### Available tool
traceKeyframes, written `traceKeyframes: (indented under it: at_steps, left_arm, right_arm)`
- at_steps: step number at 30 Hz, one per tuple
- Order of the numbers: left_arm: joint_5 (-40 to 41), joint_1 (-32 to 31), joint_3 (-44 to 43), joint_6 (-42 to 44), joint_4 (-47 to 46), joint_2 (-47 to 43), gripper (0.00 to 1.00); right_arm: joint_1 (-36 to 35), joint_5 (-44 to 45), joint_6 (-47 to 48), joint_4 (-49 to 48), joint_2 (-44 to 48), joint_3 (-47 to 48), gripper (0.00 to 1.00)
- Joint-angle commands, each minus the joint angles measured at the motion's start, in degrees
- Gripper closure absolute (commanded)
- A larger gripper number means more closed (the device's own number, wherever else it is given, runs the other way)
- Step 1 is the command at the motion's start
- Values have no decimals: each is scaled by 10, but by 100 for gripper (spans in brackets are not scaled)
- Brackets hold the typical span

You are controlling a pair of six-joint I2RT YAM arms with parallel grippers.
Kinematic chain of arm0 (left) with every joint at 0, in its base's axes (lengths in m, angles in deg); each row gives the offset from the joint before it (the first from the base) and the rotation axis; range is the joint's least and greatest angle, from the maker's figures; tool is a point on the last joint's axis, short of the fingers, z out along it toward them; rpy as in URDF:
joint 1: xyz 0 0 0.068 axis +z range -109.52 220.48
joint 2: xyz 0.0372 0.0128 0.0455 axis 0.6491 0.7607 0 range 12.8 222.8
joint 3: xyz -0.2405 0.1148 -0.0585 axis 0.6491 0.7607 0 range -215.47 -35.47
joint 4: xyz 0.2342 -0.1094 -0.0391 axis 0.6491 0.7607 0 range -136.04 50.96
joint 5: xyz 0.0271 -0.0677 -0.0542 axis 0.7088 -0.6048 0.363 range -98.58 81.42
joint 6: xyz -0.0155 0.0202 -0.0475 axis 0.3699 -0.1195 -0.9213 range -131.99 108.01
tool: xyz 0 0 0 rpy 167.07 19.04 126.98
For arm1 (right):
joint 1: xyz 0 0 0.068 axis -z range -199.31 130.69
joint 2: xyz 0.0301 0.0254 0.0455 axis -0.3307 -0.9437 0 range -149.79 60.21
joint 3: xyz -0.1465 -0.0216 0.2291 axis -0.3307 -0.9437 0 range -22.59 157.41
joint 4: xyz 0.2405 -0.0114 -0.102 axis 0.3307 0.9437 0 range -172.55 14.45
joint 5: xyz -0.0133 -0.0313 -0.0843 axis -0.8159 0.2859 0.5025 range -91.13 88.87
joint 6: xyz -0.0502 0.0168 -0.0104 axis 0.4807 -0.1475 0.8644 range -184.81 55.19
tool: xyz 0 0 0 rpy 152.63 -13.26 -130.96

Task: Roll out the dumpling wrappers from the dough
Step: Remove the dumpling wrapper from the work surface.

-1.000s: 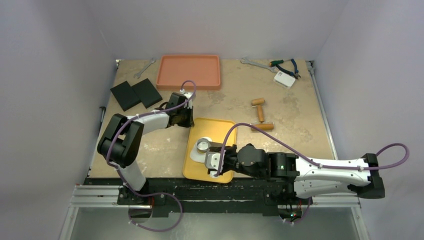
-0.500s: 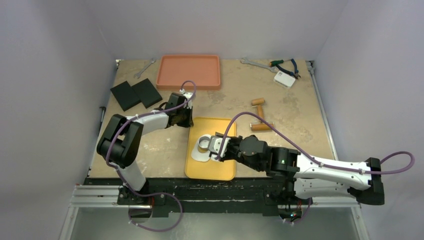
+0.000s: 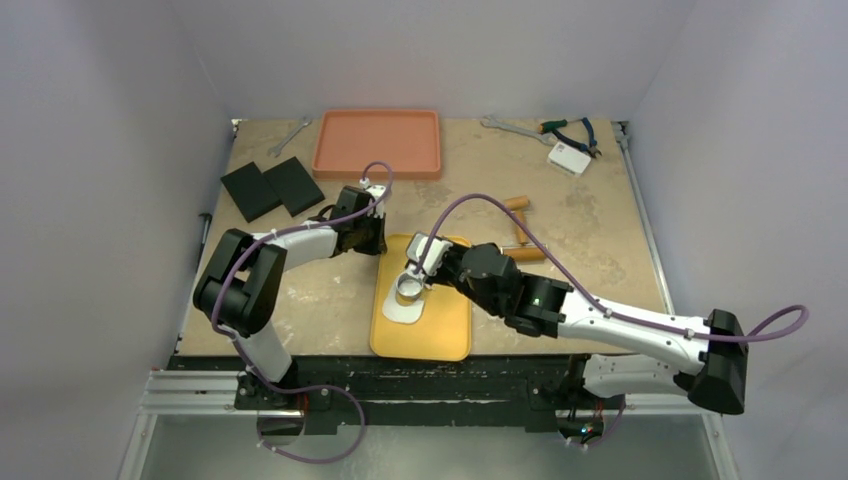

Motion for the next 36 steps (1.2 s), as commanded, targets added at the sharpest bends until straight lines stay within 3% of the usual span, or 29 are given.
traceKeyframes:
  at_steps: [1,6,14,20,27,36]
  left_arm:
    - [14,-4,12,51,48,-2,100]
    - [14,-4,13,53,49,-10,100]
    - [15,-4,18,44,44,-16,100]
    - [12,-3,20,13,46,-17,100]
    - [20,5,20,-44,57,-19,100]
    - [1,6,22,-48,52,-18,100]
  right_arm:
    - [49,4,-27,-8,-30,-3,100]
    - [75,-19,-80,31,-7,51,100]
    - [82,-101,-207,276,-5,182,100]
    - [82,-113,-262,246,35,154,100]
    - [82,-119,-351,207,21,154,100]
    - [83,-78,-374,162,-36,141,100]
